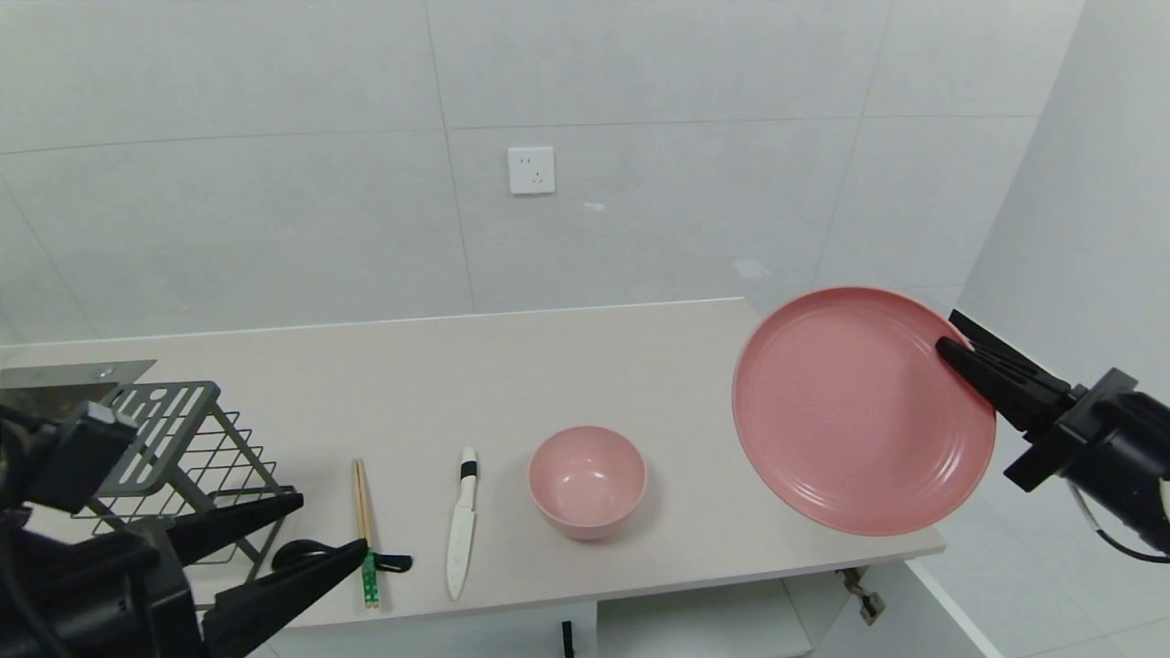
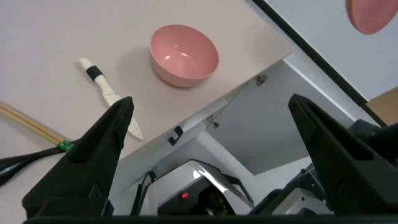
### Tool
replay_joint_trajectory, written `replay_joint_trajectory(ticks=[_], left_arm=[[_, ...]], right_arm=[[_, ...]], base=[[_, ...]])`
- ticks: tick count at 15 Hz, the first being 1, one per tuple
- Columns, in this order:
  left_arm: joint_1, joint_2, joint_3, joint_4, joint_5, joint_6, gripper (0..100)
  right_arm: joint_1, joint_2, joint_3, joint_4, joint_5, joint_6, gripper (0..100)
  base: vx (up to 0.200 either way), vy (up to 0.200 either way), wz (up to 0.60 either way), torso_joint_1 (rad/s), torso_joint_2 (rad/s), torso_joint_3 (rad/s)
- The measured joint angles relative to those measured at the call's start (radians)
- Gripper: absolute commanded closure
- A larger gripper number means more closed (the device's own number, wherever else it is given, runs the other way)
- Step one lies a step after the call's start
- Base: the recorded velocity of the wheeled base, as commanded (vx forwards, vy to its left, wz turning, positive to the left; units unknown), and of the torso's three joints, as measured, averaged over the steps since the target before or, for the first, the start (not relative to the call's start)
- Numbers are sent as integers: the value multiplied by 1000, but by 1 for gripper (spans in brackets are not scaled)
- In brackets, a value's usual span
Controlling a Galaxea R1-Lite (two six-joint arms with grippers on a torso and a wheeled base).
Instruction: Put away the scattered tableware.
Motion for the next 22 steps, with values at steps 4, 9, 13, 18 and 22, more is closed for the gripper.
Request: replay_joint_trajectory(ticks=[4, 9, 13, 18, 22], left_arm=[[-21, 257, -77, -124, 24, 14, 0], [-37, 573, -125, -478, 48, 14, 0], [-60, 811, -213, -667, 146, 7, 0], [-80, 959, -360, -535, 155, -19, 0], [-84, 1003, -487, -361, 138, -42, 0]], right_arm=[[-9, -1, 7, 0, -1, 0, 100], [-23, 0, 8, 0, -1, -1, 100], [-23, 1, 9, 0, -1, -1, 100], [-23, 4, 10, 0, -1, -1, 100], [-21, 6, 12, 0, -1, -1, 100]], base=[[0, 0, 0, 0, 0, 0], [0, 0, 0, 0, 0, 0], [0, 0, 0, 0, 0, 0], [0, 0, 0, 0, 0, 0], [0, 0, 0, 0, 0, 0]])
